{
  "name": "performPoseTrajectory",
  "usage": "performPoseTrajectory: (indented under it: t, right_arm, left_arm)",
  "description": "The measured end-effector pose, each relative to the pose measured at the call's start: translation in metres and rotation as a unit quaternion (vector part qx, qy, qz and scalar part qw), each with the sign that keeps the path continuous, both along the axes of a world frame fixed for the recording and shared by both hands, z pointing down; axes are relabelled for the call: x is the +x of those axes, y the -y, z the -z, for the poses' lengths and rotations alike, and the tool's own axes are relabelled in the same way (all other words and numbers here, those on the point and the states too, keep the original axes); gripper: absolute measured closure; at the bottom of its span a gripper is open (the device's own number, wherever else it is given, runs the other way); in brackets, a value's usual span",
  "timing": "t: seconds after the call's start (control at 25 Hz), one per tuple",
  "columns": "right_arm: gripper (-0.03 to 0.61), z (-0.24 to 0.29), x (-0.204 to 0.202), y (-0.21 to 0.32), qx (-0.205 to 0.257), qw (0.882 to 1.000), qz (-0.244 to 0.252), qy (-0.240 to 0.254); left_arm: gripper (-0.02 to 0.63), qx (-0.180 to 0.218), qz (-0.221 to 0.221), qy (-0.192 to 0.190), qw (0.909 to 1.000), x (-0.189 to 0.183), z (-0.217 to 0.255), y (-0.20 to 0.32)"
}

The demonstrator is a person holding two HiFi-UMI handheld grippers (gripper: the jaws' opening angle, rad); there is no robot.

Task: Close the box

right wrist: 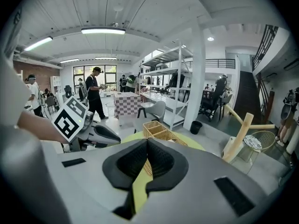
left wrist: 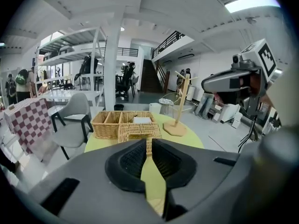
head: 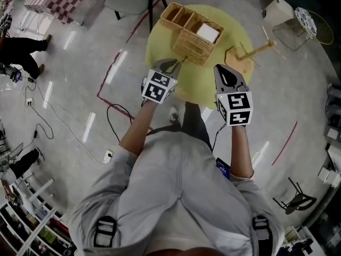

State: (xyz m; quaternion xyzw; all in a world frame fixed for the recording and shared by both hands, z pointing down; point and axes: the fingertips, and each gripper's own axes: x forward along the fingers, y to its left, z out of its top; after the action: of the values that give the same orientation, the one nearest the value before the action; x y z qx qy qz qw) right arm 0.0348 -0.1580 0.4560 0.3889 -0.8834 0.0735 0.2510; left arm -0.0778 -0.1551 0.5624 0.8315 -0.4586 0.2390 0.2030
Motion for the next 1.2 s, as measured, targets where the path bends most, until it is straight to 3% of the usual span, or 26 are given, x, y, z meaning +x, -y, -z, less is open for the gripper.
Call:
performPoseTrajectory:
  t: [0.08, 0.16, 0.72, 0.96, 1.04, 1.2]
  right_arm:
    - [0.555, -0.009, 0.0, 0.01, -0.004, 1.0, 0.002, -0.003]
    - [0.555, -0.021, -0.002, 0.019, -0.01, 1.0, 0.005, -0.007]
    - [0.555, -0.091, -0.003, 0.079, -0.088, 0.996, 0.031, -0.017]
    - [0.555, -0.108, -0.011, 0.091, -0.111, 0.993, 0.038, -0.017]
    - [0.555, -0.11, -0.011, 0.094, -0.114, 0.993, 0.038, -0.017]
    - [0.555, -0.113, -0.006, 0.097, -0.118, 0.992, 0.039, -0.021]
  left_arm:
    - [0.575, -0.015, -0.003, 0.003, 0.9999, 0.003, -0.018, 0.009]
    - [0.516, -0.033, -0.001, 0.005, 0.9995, 0.004, -0.038, 0.019]
    - [0.485, -0.16, 0.002, 0.024, 0.9868, 0.028, -0.147, 0.057]
    - [0.492, -0.171, 0.01, 0.066, 0.9829, 0.024, -0.175, 0.065]
    - [0.542, -0.175, 0.01, 0.074, 0.9818, 0.023, -0.18, 0.067]
    - [0.571, -0.184, 0.013, 0.066, 0.9807, 0.025, -0.181, 0.066]
